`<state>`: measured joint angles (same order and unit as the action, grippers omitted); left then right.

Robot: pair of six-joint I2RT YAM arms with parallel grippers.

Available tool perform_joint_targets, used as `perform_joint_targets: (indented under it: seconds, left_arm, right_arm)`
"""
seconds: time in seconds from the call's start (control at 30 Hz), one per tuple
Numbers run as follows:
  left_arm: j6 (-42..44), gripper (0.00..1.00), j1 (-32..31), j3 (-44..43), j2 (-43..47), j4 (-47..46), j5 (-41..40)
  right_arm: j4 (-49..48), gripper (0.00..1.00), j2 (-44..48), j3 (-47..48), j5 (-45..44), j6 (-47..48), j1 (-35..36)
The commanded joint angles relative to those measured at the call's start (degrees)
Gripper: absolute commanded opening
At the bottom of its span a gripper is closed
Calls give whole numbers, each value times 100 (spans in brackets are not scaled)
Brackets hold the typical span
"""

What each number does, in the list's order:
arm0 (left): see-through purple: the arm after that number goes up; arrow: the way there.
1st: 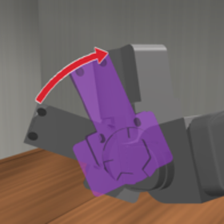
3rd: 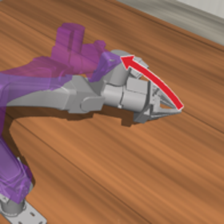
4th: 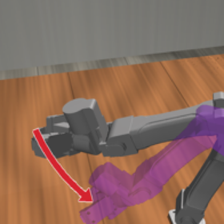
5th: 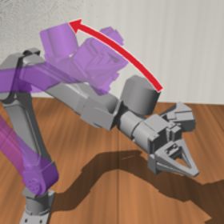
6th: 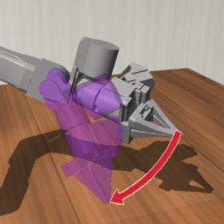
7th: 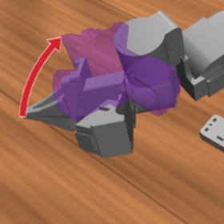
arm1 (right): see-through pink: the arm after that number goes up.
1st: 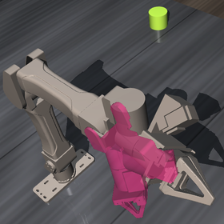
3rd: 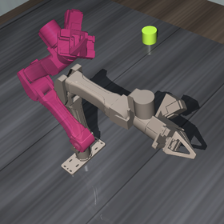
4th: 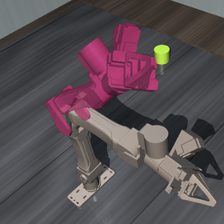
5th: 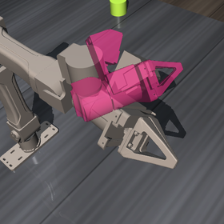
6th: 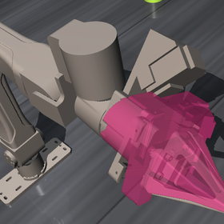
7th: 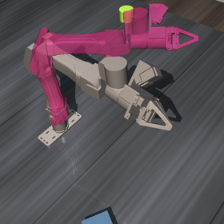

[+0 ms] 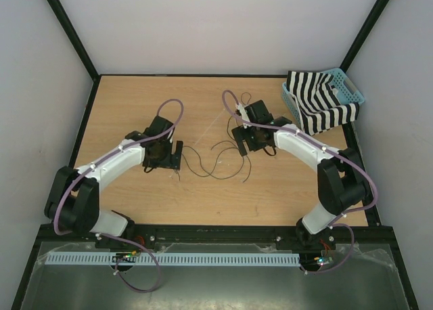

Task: Zip-tie the wires
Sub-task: Place the cable at the center of the board, then straighten the cable at the center of the board.

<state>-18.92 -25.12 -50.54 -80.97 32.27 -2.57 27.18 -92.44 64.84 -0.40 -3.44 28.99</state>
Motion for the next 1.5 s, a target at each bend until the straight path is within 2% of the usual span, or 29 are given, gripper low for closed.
perform_joint_targets:
  seconds: [0.0,0.1,0.23,0.53,0.93,1.0,1.03,1.2,1.37,1.47]
  left_arm:
    - [79,90,-18,-307,-214,-33,-215]
    - [111,87,-29,-436,-608,-64,-235]
    - [172,77,-82,-569,-1012,-186,-456]
    - [189,61,-124,-730,-1638,-404,-807]
    - [239,7,-133,-493,-1904,-557,-944]
    - [216,0,-125,-342,-1801,-550,-1031]
    - [200,0,-107,-255,-1746,-554,-1070]
    - [18,0,69,77,-1485,-578,-921]
    - [-118,0,226,259,-1288,-599,-859]
    - [-126,0,326,361,-1179,-649,-726]
  right_arm:
    - [-193,90,48,91,299,-192,7]
    - [-279,91,-86,108,290,-228,32]
    - [-372,91,-268,93,190,-257,103]
    - [-561,89,-683,72,-44,-349,338]
    - [-659,82,-1062,-100,-318,-362,370]
    - [-657,80,-1073,-178,-451,-343,370]
    - [-660,79,-1074,-222,-519,-330,370]
    - [-661,71,-1141,-451,-678,-303,355]
    - [-691,49,-1047,-774,-627,-244,203]
    - [-697,30,-882,-1015,-680,-196,-2]
